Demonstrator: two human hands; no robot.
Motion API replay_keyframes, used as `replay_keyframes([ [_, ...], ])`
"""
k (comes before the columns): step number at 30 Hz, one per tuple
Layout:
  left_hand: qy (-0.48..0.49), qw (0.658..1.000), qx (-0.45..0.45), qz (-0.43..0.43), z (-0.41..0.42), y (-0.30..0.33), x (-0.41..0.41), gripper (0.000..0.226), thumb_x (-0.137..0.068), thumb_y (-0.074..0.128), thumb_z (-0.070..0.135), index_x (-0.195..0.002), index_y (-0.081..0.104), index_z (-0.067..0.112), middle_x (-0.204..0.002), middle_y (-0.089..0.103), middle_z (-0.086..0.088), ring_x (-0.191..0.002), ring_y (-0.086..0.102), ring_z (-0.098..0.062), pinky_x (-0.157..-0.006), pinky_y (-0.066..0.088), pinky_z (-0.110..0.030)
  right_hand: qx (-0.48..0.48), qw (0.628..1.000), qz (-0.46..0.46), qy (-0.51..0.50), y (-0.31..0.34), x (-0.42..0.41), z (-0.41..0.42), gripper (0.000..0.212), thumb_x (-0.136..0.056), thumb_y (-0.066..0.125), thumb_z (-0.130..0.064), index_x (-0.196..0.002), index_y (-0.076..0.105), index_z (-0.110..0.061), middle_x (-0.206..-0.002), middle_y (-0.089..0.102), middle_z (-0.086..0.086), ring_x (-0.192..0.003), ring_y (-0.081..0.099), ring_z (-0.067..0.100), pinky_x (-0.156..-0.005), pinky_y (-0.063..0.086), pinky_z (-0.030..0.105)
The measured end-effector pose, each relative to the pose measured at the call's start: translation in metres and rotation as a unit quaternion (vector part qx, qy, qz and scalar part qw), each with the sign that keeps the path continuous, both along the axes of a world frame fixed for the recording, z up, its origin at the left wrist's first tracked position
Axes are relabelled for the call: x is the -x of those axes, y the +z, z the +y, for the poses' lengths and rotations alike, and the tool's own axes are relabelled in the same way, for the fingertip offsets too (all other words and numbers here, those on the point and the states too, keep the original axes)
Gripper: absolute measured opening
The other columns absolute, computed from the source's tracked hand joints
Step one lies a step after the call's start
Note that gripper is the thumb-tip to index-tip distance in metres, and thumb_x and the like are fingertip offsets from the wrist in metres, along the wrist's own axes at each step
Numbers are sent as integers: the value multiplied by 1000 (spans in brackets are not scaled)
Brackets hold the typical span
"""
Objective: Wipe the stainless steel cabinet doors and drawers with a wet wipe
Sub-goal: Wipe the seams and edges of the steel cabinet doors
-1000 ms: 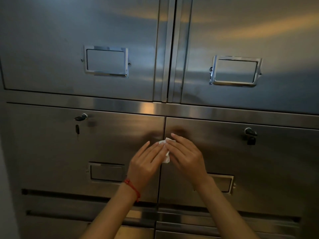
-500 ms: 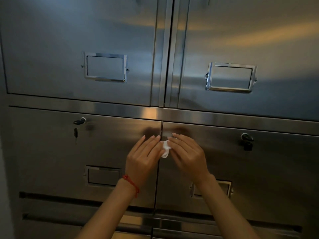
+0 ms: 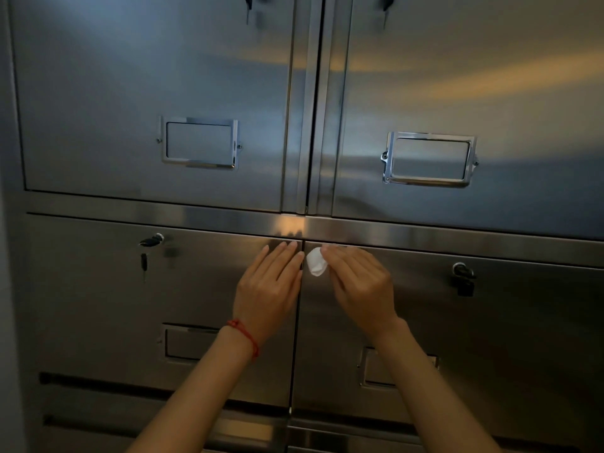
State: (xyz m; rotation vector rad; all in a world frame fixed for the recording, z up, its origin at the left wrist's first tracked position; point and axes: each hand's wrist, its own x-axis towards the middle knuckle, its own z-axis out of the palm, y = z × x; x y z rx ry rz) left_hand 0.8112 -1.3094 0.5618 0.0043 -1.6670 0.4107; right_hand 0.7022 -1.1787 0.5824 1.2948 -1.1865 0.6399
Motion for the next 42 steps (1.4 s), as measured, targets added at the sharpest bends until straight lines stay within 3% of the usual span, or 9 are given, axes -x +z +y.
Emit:
replay_keyframes([
  [14,29,999,29,6,10,50,0,31,-89,49,15,-106,69,-1,-114,65,-19,-107,63,-31,-95,47,-50,52,996,67,-5,53,5,5,22,-78,69,-4,-99,71,4,-101,70,18,-94,69,27,-76,58,38],
  [21,46,998,41,8,6,63,-8,32,-89,47,17,-104,70,-1,-112,66,-20,-104,64,-32,-87,51,-52,29,996,83,-9,66,5,5,38,-65,83,-2,-100,71,2,-101,70,20,-93,69,29,-76,58,38],
  [27,29,998,57,24,-3,72,-3,36,-94,43,20,-103,69,-1,-111,66,-20,-103,65,-32,-88,51,-53,1,995,102,-18,69,6,1,32,-72,76,-5,-103,70,1,-106,68,19,-99,67,29,-77,58,39],
  [32,7,998,70,1,-16,85,2,30,-84,57,15,-107,67,-2,-114,65,-21,-105,63,-33,-88,50,-54,-9,993,115,-27,72,10,-7,27,-83,63,-11,-107,69,0,-111,67,18,-105,64,28,-88,53,37],
  [37,-12,997,70,-21,-24,99,3,46,-66,82,10,-108,67,-3,-114,65,-21,-105,63,-33,-88,49,-55,-2,991,128,-41,80,9,-15,27,-83,66,-11,-108,68,0,-111,67,18,-105,64,28,-82,57,39],
  [42,-33,995,76,-47,-28,102,5,51,-61,86,8,-108,68,-1,-115,65,-19,-106,63,-32,-89,49,-54,-9,991,126,-49,82,4,-18,26,-85,64,-11,-108,68,0,-112,67,17,-107,63,27,-84,56,38],
])
